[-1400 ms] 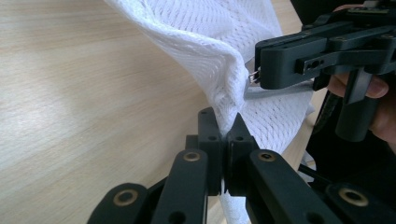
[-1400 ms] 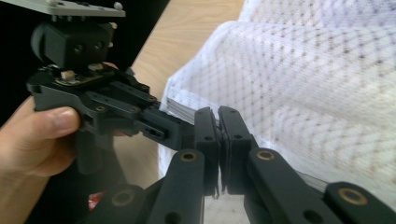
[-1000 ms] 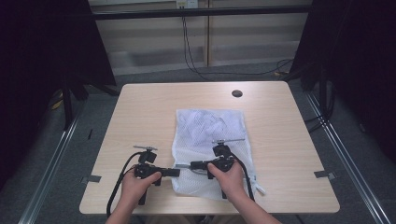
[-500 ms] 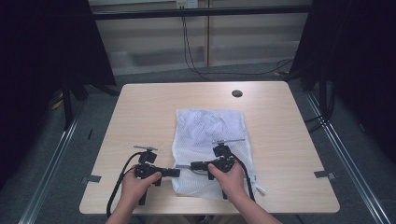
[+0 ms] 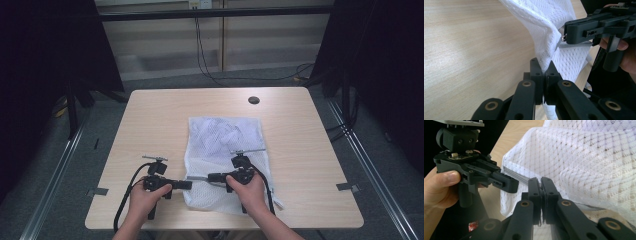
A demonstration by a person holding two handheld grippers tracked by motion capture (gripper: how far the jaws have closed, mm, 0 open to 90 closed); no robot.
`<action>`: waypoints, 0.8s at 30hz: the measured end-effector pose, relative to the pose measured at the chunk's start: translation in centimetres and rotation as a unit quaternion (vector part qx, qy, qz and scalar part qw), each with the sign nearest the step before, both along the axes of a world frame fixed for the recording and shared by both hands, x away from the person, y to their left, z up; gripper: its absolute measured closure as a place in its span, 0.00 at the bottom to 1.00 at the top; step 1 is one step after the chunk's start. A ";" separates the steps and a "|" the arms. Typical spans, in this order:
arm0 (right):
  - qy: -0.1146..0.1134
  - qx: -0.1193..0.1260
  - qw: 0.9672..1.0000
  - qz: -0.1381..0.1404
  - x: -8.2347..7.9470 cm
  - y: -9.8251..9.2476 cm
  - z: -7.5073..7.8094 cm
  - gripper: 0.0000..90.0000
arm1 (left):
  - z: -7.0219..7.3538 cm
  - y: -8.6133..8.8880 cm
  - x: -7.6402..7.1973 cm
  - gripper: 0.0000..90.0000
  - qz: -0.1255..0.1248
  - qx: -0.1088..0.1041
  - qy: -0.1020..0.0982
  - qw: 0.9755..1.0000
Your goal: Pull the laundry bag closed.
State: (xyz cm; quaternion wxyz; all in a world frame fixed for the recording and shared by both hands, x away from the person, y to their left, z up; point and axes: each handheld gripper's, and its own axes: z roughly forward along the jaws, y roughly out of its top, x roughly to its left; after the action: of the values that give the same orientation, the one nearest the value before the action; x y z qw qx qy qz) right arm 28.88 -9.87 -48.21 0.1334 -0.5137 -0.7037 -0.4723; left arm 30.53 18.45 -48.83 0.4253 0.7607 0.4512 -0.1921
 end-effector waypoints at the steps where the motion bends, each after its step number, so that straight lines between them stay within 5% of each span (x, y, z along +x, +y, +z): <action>1: 0.000 0.001 1.000 0.000 0.0 0.0 0.0 0.97 | 0.0 0.0 0.0 0.98 0.000 0.000 0.000 1.000; 24: 0.005 0.004 1.000 -0.004 -0.1 -1.3 -0.2 0.97 | 0.0 0.1 0.0 0.98 0.000 0.001 0.005 1.000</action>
State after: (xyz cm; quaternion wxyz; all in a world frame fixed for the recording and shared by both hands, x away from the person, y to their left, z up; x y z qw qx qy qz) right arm 28.78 -11.15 -48.40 0.1370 -0.5184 -0.6990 -0.4732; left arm 30.53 18.53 -48.83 0.4220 0.7604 0.4533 -0.1957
